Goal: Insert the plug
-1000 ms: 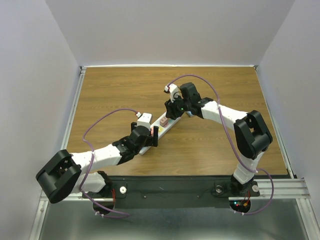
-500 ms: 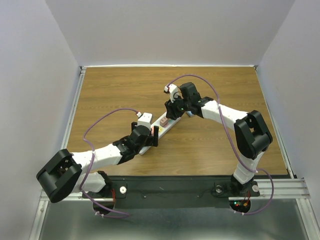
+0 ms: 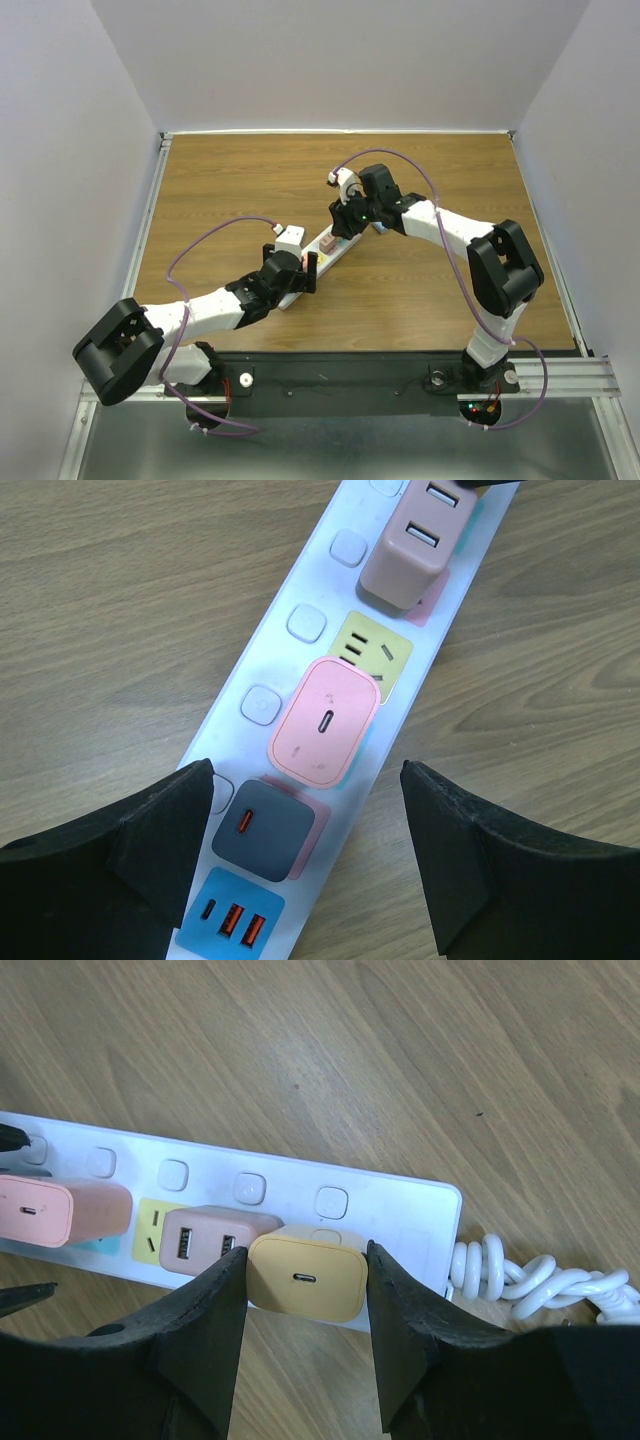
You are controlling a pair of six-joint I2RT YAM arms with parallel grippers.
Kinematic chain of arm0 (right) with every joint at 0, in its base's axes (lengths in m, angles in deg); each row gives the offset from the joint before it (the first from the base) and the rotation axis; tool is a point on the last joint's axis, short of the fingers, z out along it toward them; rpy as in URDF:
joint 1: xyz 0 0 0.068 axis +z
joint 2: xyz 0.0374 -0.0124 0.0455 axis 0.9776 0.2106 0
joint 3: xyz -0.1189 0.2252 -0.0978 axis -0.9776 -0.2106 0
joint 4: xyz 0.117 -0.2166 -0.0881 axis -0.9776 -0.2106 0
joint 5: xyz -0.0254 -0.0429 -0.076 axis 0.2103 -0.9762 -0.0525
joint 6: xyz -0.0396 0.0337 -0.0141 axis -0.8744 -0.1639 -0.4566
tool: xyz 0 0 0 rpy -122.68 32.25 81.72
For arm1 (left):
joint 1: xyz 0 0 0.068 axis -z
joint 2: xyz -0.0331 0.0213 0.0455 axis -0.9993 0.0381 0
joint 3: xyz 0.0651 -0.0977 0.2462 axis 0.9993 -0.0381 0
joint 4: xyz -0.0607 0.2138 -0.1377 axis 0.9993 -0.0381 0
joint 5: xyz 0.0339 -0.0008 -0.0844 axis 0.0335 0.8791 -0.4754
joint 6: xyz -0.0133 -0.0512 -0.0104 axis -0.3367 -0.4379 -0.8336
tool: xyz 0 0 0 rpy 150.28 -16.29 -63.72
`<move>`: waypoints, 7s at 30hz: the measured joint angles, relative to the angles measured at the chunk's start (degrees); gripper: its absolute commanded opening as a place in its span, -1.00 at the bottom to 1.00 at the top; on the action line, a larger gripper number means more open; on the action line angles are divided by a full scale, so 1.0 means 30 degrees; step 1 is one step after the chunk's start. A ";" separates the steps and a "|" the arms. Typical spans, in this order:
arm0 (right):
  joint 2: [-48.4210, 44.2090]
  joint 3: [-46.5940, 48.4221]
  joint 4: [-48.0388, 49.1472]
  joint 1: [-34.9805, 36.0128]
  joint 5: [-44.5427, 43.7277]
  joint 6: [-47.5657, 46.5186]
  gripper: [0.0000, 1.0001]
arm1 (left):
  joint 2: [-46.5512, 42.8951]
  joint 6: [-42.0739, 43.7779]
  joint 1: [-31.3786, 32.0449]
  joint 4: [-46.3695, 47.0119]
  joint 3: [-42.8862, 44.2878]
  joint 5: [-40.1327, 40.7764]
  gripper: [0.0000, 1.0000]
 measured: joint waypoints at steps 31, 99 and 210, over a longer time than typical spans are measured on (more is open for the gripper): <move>-0.0729 -0.2557 0.3461 -0.0109 -0.0619 0.2106 -0.99 | 0.0000 0.0073 0.0000 -0.0007 0.0007 -0.0204 0.72; -0.4342 -0.7650 0.5814 0.2244 -0.5719 0.6958 -0.05 | 0.3490 -0.0007 0.0801 -0.0758 0.2382 0.1537 0.10; -0.5581 -0.6754 0.1158 0.2667 -0.9318 1.2801 0.93 | 0.3818 0.0583 0.0219 -0.1923 0.3687 0.1282 0.38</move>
